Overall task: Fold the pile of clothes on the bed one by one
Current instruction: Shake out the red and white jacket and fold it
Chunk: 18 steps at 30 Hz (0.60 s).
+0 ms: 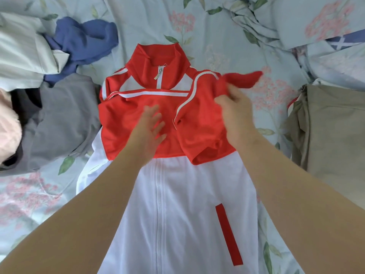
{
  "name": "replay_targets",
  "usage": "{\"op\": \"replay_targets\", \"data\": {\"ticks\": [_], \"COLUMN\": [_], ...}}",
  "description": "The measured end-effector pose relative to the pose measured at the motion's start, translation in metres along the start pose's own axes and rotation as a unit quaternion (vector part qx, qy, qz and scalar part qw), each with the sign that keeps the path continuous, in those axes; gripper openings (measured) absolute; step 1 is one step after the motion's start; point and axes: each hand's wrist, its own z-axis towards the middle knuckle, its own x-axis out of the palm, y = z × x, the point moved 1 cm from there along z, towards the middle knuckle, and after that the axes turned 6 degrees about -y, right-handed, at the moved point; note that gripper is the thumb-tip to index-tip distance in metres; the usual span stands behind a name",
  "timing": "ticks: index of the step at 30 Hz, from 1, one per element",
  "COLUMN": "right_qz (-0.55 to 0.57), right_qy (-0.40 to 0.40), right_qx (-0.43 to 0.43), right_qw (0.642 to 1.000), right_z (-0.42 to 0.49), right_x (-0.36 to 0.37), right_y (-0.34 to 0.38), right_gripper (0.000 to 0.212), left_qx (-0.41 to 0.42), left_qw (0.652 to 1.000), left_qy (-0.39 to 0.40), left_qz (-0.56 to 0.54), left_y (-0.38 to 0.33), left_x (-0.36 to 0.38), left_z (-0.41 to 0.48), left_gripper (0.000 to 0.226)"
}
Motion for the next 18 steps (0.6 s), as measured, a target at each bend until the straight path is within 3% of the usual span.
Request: {"op": "replay_targets", "data": {"ticks": [1, 3, 4, 5, 6, 7, 8, 10, 12, 14, 16, 18], "right_qz": [-0.119, -0.328, -0.396, -0.416, -0.391, -0.356, -0.339, -0.371, -0.402, -0.426, -0.444, -0.446], "right_qy": [0.083, 0.299, 0.388, 0.444, 0.460, 0.424, 0.347, 0.165, 0.086, 0.076, 0.055, 0.016], "right_qx": [-0.100, -0.207, -0.201, -0.153, -0.098, -0.079, -0.116, -0.186, -0.158, -0.142, -0.177, -0.208], "right_qw": [0.984, 0.872, 0.808, 0.779, 0.791, 0.829, 0.867, 0.895, 0.898, 0.890, 0.876, 0.870], "right_z": [-0.013, -0.037, -0.047, -0.055, -0.062, -0.066, -0.068, -0.064, -0.058, -0.056, -0.057, -0.056], "right_x": [0.014, 0.041, 0.050, 0.054, 0.055, 0.054, 0.051, 0.042, 0.035, 0.033, 0.033, 0.034], "right_y": [0.007, 0.007, 0.003, -0.004, -0.008, -0.015, -0.019, -0.029, -0.036, -0.041, -0.042, -0.040], "right_gripper": [0.034, 0.038, 0.037, 0.033, 0.029, 0.027, 0.026, 0.029, 0.036, 0.042, 0.043, 0.040], "left_qx": [-0.026, -0.043, -0.043, -0.037, -0.027, -0.018, -0.011, -0.014, -0.037, -0.055, -0.056, -0.024], "left_qw": [0.995, 0.970, 0.961, 0.957, 0.956, 0.956, 0.954, 0.956, 0.977, 0.998, 0.986, 0.976], "left_qy": [0.000, -0.009, -0.019, -0.029, -0.031, -0.027, -0.020, 0.002, 0.012, -0.003, -0.067, -0.115], "left_qz": [-0.101, -0.239, -0.273, -0.287, -0.291, -0.293, -0.298, -0.292, -0.210, -0.025, 0.141, 0.184], "left_y": [-0.005, -0.008, -0.007, -0.005, -0.003, -0.002, -0.002, -0.007, -0.014, -0.019, -0.022, -0.031], "left_x": [-0.013, -0.044, -0.059, -0.074, -0.087, -0.098, -0.107, -0.113, -0.113, -0.109, -0.108, -0.112], "left_z": [-0.004, -0.007, -0.009, -0.010, -0.012, -0.014, -0.015, -0.019, -0.020, -0.018, -0.014, -0.013], "left_gripper": [0.047, 0.059, 0.065, 0.071, 0.076, 0.081, 0.085, 0.081, 0.060, 0.057, 0.069, 0.067]}}
